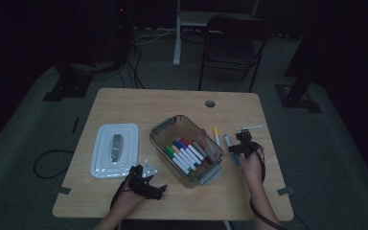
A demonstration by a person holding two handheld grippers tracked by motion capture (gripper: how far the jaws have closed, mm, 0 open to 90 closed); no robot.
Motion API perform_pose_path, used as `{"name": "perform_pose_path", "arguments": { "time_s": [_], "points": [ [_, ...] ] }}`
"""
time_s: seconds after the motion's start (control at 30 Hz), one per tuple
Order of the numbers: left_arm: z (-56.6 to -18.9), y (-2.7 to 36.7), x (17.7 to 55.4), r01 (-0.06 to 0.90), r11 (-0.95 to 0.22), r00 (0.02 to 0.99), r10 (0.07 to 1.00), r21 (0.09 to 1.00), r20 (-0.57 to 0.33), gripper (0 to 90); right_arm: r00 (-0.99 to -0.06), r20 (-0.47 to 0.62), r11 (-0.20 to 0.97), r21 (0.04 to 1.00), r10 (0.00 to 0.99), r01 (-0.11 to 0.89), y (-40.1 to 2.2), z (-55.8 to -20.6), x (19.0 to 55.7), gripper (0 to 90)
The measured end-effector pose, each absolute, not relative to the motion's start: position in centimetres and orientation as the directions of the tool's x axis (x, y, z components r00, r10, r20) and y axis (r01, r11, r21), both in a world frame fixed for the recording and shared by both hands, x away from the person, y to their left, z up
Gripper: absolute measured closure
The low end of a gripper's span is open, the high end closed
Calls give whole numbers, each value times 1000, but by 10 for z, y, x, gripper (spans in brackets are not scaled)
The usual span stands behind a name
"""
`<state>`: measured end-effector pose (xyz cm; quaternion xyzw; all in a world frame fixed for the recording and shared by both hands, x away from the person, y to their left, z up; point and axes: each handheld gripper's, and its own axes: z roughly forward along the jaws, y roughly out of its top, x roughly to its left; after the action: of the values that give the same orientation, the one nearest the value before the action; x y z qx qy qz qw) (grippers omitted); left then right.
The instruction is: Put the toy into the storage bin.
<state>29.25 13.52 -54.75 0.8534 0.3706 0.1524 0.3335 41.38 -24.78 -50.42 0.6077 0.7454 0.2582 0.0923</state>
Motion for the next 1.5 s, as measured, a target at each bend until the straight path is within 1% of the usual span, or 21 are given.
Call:
{"name": "perform_pose_path", "arguments": {
  "time_s": [0.1,0.27,0.43,0.53,0.67,0.9,1.07,1.27,1.5],
  "points": [
    [-548,135,293,530,-501,678,735,684,13,4,-258,184,126,529,949,840,-250,-487,411,764],
    [-547,135,293,531,-503,679,734,682,13,4,-325,196,155,587,925,794,-242,-449,405,764],
    [-547,135,293,531,-504,679,734,682,13,4,-403,182,205,637,897,743,-222,-412,401,764],
    [-548,135,293,530,-502,678,735,683,14,4,-454,177,241,653,873,718,-206,-397,400,764],
    [-548,135,293,530,-502,678,735,683,14,4,-516,178,284,665,838,691,-182,-385,399,764],
    [-547,135,293,530,-502,678,735,683,14,4,-605,178,362,659,776,659,-143,-380,398,764],
    [-547,135,293,531,-503,678,735,682,14,4,-663,207,415,637,720,650,-116,-385,395,764],
    [-547,135,293,531,-503,679,734,682,13,4,-695,223,458,611,683,646,-95,-394,392,764],
    [-547,135,293,531,-503,679,734,682,14,4,-713,223,518,551,665,654,-72,-412,394,764]
  ]
}}
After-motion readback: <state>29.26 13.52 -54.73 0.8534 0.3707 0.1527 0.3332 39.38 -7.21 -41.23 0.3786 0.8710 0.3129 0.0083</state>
